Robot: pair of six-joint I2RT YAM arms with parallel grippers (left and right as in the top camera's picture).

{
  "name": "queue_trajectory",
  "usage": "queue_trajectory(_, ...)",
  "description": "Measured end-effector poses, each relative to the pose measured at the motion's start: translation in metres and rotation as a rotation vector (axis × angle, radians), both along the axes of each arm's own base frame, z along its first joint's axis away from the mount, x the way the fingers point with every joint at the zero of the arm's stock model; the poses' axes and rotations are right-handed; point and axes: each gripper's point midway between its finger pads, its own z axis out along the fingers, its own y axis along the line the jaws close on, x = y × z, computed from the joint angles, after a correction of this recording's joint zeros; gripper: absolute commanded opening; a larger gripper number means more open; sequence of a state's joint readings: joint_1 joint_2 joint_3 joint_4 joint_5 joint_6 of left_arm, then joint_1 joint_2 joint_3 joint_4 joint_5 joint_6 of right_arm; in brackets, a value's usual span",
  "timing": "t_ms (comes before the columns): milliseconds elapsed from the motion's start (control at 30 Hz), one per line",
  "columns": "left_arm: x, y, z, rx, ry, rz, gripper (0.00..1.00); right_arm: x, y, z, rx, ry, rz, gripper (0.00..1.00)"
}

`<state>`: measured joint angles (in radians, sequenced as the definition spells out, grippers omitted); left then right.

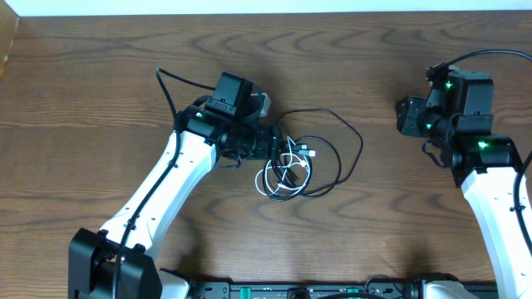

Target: Untangle cables

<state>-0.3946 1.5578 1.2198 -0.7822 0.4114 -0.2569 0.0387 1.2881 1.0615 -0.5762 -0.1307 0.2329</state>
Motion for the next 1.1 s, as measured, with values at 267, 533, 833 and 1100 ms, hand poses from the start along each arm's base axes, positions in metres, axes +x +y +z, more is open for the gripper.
queue_trajectory(267, 0.007, 0.014, -0.013, 0.087, -0.030, 0.033, 0.74, -0.018, 0.045, -0.017, 0.076, 0.098, 0.148, 0.49)
queue_trajectory(533, 0.022, -0.017, -0.042, 0.029, -0.021, -0.025, 0.74, -0.023, 0.050, -0.025, 0.085, 0.140, 0.166, 0.51)
queue_trajectory(833, 0.001, -0.057, -0.098, 0.051, 0.073, -0.156, 0.11, -0.024, 0.050, -0.027, 0.087, 0.148, 0.167, 0.52)
queue_trajectory(1100, 0.014, -0.055, -0.079, 0.055, -0.010, -0.145, 0.08, -0.025, 0.049, -0.028, 0.079, 0.153, 0.162, 0.54)
